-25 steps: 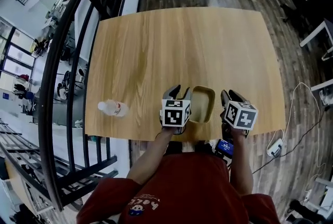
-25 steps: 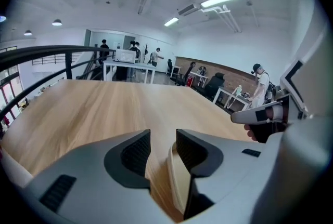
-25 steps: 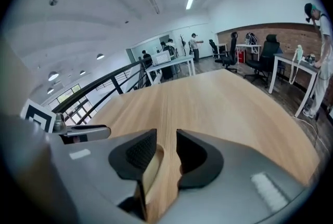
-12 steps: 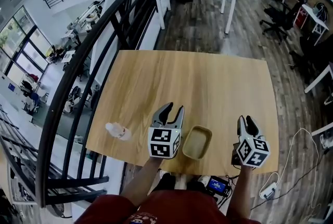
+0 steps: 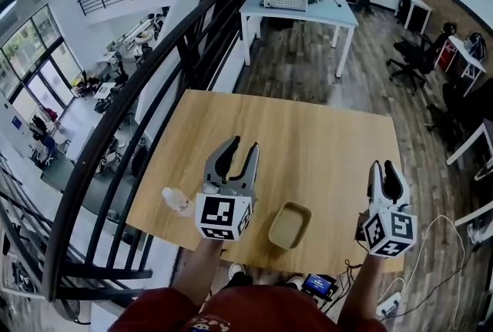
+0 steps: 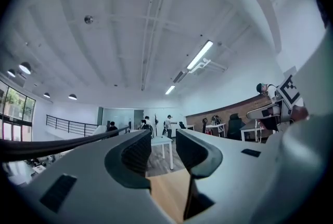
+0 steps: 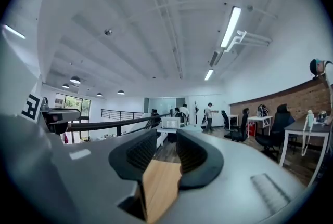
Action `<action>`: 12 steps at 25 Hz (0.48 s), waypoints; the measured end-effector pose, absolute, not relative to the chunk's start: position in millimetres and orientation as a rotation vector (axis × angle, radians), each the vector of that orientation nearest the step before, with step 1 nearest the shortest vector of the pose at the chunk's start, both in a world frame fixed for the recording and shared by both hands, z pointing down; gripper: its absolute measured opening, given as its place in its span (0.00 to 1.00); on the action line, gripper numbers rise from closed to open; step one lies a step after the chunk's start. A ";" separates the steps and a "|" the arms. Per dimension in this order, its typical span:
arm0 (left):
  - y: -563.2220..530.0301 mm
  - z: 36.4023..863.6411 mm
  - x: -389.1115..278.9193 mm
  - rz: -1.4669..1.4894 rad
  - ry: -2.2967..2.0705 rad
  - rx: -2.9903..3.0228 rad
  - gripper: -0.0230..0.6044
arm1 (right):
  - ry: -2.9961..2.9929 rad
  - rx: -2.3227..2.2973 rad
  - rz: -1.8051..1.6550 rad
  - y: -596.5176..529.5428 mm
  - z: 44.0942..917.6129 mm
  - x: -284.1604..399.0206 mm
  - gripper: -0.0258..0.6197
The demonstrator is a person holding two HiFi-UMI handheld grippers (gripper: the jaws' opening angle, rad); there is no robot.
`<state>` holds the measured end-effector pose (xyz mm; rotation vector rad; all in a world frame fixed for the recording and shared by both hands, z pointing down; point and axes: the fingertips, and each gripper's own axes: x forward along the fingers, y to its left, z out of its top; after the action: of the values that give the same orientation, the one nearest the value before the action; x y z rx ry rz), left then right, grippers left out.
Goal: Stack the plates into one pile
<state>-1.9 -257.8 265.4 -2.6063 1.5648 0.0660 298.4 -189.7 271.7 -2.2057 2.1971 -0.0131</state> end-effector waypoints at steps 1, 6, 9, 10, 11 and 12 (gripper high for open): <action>-254.9 257.6 -5.5 0.091 1.553 -2.591 0.28 | 2.198 -2.195 0.040 -189.6 263.2 294.4 0.24; -240.1 239.9 -24.8 0.185 1.554 -2.505 0.25 | 2.193 -2.135 0.214 -187.6 247.8 273.4 0.24; -245.0 243.8 -32.1 0.225 1.582 -2.512 0.22 | 2.215 -2.107 0.194 -196.8 257.9 265.3 0.23; -247.0 246.7 -34.2 0.227 1.595 -2.517 0.20 | 2.220 -2.109 0.183 -199.3 262.5 263.3 0.23; -248.1 249.2 -36.5 0.228 1.609 -2.517 0.19 | 2.222 -2.115 0.179 -200.7 266.6 261.3 0.23; -248.2 251.1 -38.5 0.226 1.622 -2.512 0.16 | 2.223 -2.123 0.183 -201.2 269.8 259.1 0.18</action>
<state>-38.5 -248.2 251.1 -2.5122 1.6219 0.2264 259.1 -201.2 269.8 -2.1234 2.2225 0.1834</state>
